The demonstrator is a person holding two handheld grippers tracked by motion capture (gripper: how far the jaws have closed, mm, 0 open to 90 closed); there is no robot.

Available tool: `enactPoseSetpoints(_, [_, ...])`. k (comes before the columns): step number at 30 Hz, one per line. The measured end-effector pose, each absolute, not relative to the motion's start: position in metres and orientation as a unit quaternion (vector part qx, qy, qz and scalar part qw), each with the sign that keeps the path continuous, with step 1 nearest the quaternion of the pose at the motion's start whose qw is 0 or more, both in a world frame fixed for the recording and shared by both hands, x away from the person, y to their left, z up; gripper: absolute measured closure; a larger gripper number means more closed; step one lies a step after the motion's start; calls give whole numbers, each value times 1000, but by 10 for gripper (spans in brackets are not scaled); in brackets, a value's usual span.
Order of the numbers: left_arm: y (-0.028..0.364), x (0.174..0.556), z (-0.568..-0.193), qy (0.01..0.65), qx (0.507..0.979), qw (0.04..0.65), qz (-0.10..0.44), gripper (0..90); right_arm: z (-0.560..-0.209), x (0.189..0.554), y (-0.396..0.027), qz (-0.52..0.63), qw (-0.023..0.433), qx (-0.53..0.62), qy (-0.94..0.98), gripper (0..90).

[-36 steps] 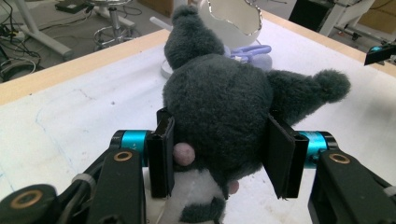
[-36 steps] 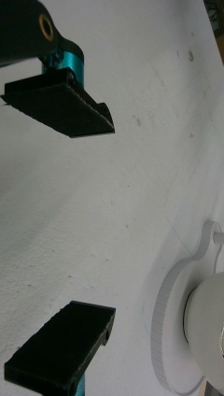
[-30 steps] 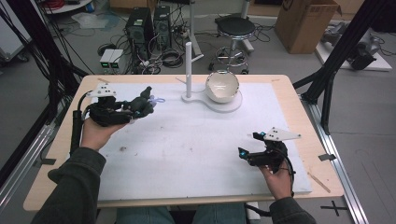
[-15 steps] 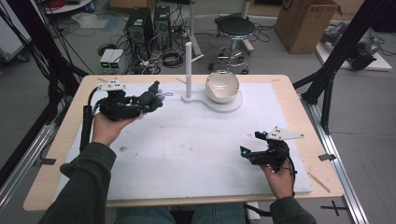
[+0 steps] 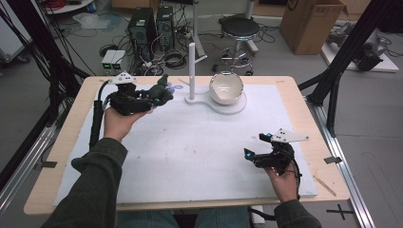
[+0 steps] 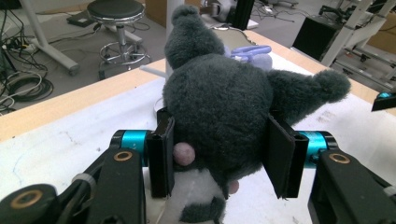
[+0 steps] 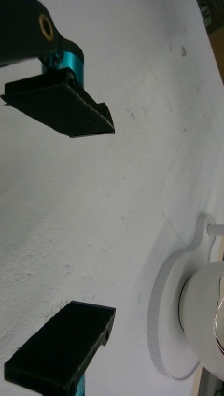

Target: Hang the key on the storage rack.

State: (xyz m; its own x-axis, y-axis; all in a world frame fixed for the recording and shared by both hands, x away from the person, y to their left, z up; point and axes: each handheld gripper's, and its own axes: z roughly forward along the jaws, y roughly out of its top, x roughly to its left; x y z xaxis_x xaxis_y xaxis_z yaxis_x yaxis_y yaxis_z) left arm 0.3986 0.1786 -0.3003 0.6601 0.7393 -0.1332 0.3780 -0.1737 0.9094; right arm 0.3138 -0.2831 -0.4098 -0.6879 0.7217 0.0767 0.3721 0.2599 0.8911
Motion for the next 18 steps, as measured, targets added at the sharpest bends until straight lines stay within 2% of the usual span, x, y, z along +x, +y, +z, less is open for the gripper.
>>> enactPoseSetpoints(18, [159,415,-292,395,730,525,187,508,-410,315,-282,497,174,351,774,103])
